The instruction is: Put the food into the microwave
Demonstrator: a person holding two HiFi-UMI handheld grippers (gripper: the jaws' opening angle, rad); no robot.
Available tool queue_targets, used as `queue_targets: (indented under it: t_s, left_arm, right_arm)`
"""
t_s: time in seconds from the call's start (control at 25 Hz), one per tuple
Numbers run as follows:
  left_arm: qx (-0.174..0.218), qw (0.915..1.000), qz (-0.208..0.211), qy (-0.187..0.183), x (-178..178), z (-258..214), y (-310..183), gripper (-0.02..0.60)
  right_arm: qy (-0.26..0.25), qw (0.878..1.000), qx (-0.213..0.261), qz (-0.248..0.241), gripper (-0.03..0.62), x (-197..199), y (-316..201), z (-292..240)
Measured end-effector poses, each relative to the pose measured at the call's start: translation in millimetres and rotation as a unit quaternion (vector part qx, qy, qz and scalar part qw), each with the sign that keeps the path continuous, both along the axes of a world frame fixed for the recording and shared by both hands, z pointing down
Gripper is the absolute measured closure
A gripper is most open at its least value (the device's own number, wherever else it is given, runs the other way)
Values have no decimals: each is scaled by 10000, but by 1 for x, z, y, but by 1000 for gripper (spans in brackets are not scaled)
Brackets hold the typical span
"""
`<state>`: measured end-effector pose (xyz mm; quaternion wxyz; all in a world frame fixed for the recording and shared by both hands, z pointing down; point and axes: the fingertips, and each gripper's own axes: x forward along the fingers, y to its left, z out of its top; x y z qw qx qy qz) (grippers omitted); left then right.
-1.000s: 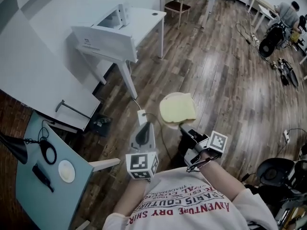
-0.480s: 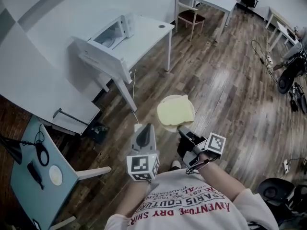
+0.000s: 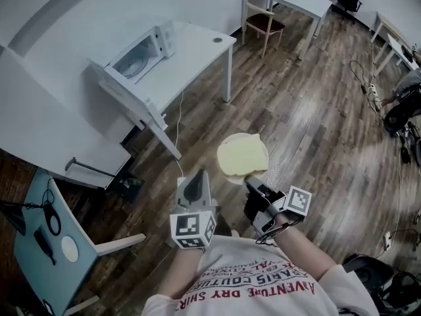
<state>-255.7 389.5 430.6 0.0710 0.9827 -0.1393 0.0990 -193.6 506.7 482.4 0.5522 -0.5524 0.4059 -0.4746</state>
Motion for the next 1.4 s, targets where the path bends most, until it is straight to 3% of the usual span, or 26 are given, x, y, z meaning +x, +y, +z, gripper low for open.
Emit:
queue_targets:
  t_s: [0.44,0.84,1.12,1.4]
  left_arm:
    - [-200,9987,469,3,136,8,-71,572]
    - [19,9970,751,161,254,-12,-164,572]
    - [16,9990,420,153,282,-10,-213,572]
    - [9,9994,-337,91,295,0,-264,572]
  right_arm:
    - [-28,9994,-194,287,571,111,-59,13]
    - [184,9986,-150,464,571,221,-149,1]
    - [149,9997,-90,143,571,265,-208,0]
    - [113,9983,-100,-558,571,304,-267,10]
